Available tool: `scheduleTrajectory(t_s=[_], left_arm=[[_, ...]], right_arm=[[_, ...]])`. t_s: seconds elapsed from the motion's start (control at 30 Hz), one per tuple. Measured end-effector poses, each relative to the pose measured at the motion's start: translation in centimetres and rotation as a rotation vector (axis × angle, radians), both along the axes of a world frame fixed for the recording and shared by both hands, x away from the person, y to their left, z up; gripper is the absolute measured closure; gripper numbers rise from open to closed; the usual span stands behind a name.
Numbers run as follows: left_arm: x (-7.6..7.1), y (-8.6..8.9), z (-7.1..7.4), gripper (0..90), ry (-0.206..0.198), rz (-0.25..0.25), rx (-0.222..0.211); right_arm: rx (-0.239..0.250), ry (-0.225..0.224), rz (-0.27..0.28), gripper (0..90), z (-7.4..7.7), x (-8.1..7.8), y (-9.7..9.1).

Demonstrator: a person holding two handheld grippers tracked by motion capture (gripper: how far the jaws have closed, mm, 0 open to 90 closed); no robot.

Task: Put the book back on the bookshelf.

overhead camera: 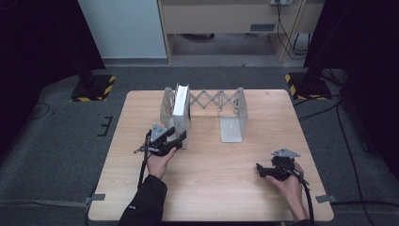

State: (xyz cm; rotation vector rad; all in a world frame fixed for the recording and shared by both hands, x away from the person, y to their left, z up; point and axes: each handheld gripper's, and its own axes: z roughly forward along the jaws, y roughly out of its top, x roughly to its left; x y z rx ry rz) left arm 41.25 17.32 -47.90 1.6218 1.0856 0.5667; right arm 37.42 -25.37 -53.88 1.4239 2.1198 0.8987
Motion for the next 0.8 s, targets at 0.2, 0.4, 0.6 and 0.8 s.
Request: scheduleTrajectory(t_s=[0.2,0.4,0.6,0.8], left_arm=[[0.5,-0.4,0.1,45.7,0.011,0.027,0.007],[1.4,-0.8,0.1,44.5,0.002,0.039,0.01],[2.6,-1.1,-0.1,44.4,-0.01,0.051,0.005],[3.1,-1.1,0.0,43.8,-0.003,0.046,0.007]], right_arm=[[0.0,0.0,0.0,7.4,0.0,0.0,0.0],[0.001,0.002,-0.002,7.4,0.0,0.0,0.0],[0.002,0.003,-0.001,7.4,0.0,0.0,0.0],[0.002,0.002,-0.002,7.4,0.0,0.0,0.0]])
